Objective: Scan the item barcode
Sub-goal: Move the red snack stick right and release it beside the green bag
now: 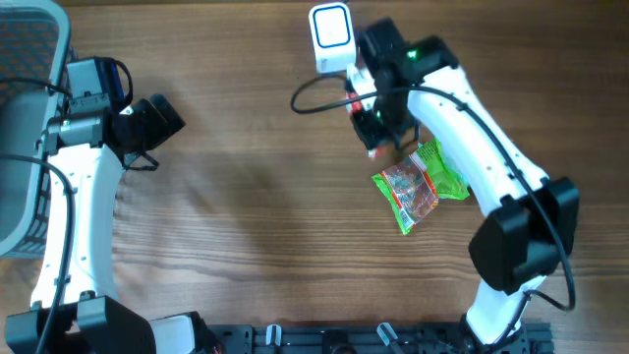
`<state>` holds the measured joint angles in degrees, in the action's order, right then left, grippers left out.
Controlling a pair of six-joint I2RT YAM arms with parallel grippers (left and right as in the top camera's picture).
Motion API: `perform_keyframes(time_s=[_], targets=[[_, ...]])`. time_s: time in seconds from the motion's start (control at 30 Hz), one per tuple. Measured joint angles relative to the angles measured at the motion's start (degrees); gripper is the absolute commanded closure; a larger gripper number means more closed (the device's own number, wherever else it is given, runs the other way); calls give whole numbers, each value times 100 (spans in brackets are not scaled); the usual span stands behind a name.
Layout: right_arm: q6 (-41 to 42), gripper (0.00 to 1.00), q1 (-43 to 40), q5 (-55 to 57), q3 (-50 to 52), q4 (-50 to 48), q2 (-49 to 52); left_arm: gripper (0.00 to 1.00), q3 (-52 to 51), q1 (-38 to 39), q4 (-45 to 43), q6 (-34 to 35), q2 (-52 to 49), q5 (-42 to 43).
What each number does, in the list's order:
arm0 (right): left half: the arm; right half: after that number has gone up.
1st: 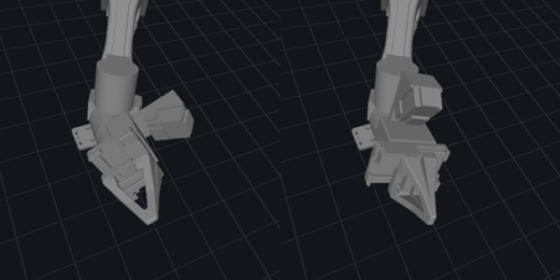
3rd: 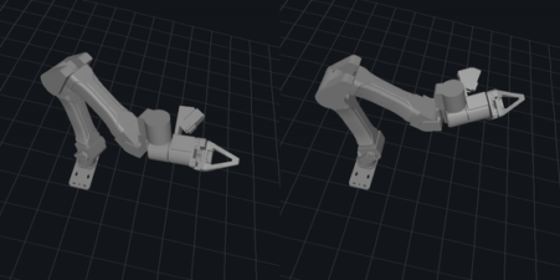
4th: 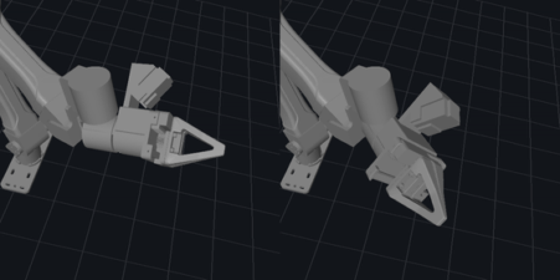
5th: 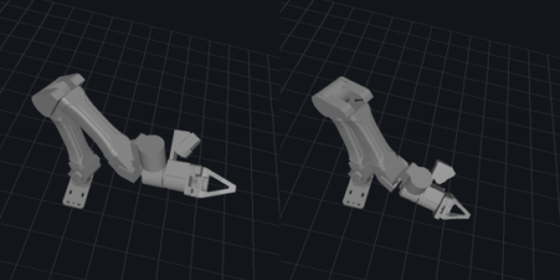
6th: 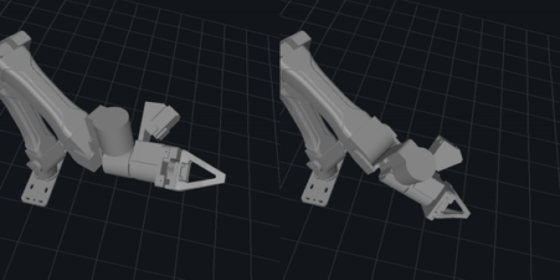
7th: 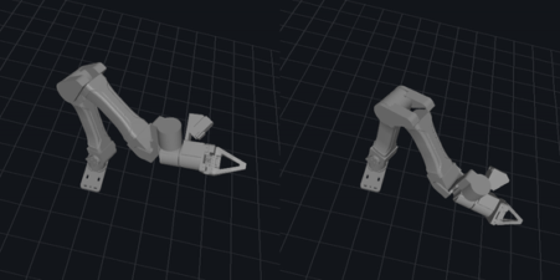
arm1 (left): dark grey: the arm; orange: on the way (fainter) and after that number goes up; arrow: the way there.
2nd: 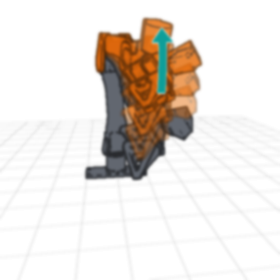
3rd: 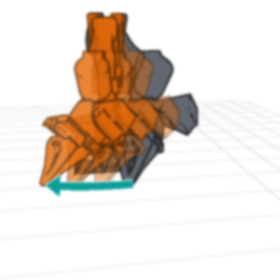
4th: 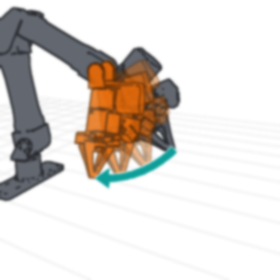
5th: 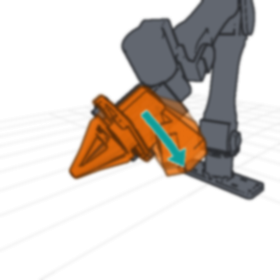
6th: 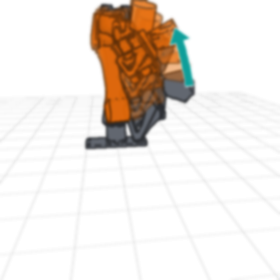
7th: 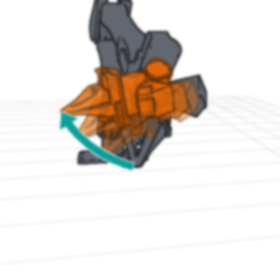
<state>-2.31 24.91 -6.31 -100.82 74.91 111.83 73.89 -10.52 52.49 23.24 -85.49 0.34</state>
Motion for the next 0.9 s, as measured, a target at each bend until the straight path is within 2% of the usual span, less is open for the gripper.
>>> perform_keyframes(time_s=[0.1,0.27,0.3,0.33,0.37,0.4,0.43,0.47,0.67,0.9], targets=[[229,96,17,-170,855,-323,37,0,0,0,-2,0,0,0],[304,95,15,-232,1307,-581,46,0,0,0,-2,0,0,0],[317,90,15,-238,1307,-627,46,0,0,0,-2,0,0,0],[319,79,15,-243,1307,-632,46,0,0,0,-2,0,0,0],[358,74,15,-243,1307,-638,46,0,0,0,-2,0,0,0],[354,39,15,-243,1307,-638,46,0,0,0,-2,0,0,0],[396,25,15,-245,1307,-636,46,0,0,0,-2,0,0,0],[420,2,15,-245,1307,-592,46,0,0,0,-2,0,0,0],[431,0,15,-245,1307,-686,-31,0,0,0,-2,0,0,0],[468,0,-79,-247,1294,-855,-922,0,0,0,0,0,0,0]])
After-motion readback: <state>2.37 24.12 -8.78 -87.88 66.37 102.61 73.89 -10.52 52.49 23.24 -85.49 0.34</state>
